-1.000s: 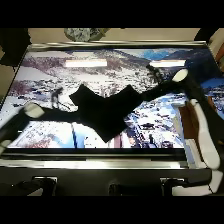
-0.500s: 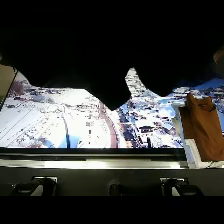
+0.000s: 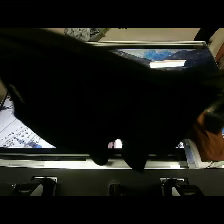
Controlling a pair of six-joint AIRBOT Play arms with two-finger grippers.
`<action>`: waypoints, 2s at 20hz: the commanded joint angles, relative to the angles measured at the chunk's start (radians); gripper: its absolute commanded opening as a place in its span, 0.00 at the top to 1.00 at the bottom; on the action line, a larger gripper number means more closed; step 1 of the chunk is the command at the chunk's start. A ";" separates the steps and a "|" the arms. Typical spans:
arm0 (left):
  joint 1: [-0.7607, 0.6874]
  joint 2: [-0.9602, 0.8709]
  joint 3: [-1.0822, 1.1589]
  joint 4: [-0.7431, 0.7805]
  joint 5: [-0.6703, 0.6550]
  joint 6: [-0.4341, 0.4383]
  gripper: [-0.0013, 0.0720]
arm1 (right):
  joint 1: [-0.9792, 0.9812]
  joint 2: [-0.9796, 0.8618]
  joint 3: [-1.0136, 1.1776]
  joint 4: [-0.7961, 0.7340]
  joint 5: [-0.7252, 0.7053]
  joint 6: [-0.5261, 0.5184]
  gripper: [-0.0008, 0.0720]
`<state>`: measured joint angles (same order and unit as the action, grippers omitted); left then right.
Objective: Fold the shirts.
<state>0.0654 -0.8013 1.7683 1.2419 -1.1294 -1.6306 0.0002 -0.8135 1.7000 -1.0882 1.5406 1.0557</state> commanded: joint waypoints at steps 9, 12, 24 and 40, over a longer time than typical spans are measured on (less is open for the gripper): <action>0.002 -0.506 -0.568 0.058 0.153 0.014 0.95 | -0.001 -0.868 -0.162 0.518 -0.404 -0.108 0.92; 0.002 -0.647 -0.568 -0.043 0.153 0.014 0.94 | -0.001 -0.999 -0.162 0.552 -0.460 -0.111 0.92; 0.100 -0.653 -0.617 -0.151 -0.273 0.169 0.23 | -0.232 -0.902 -0.047 -0.021 -0.161 -0.102 0.22; -0.233 -0.622 -1.009 -0.573 0.352 0.277 0.66 | -0.225 -1.009 -0.082 0.090 -0.090 -0.146 0.07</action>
<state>-0.1535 -1.4235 0.7650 0.6903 -0.8890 -1.3609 -0.2302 -1.8061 1.6192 -1.0473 1.4567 0.9279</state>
